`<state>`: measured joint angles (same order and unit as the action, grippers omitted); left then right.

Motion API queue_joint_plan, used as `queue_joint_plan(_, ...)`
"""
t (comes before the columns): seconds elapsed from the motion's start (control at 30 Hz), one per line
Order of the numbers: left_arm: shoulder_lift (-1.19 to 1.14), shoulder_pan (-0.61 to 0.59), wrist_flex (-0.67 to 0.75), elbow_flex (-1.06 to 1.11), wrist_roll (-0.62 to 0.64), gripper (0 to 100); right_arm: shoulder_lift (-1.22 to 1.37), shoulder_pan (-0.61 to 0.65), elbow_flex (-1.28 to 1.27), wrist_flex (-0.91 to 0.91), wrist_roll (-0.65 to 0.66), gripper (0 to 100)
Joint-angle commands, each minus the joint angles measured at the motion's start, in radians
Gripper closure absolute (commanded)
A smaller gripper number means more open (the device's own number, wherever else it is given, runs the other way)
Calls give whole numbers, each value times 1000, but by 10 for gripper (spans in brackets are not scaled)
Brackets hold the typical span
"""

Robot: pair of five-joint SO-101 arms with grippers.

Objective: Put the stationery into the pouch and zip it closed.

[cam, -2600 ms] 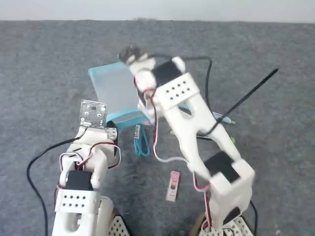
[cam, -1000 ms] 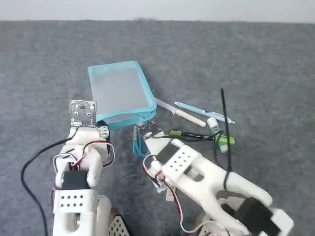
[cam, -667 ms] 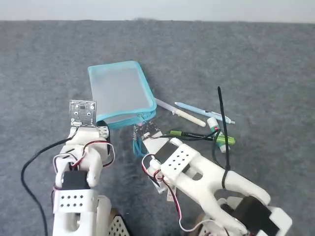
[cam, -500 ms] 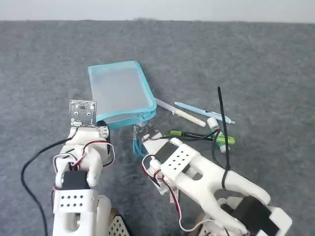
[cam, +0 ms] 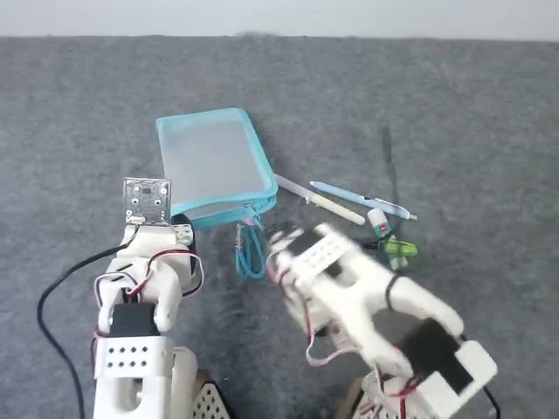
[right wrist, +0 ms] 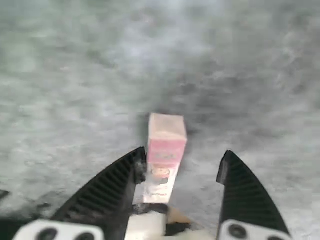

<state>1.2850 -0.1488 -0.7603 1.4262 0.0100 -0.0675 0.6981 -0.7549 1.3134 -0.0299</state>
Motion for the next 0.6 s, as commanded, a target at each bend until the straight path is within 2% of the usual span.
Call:
queue_joint_plan(0.0, 5, -9, 8, -15, 2, 989, -36, -99, 48, 25, 48, 780)
queue_joint_plan(0.3, 5, -11, 8, -15, 2, 989, -96, -90, -11, -35, 78, 986)
queue_joint_plan(0.43, 5, -11, 6, -19, 2, 989, -94, -105, -57, -70, 281, 991)
queue_joint_plan(0.57, 5, -11, 6, -22, 2, 989, -122, -209, -55, -67, 305, 991)
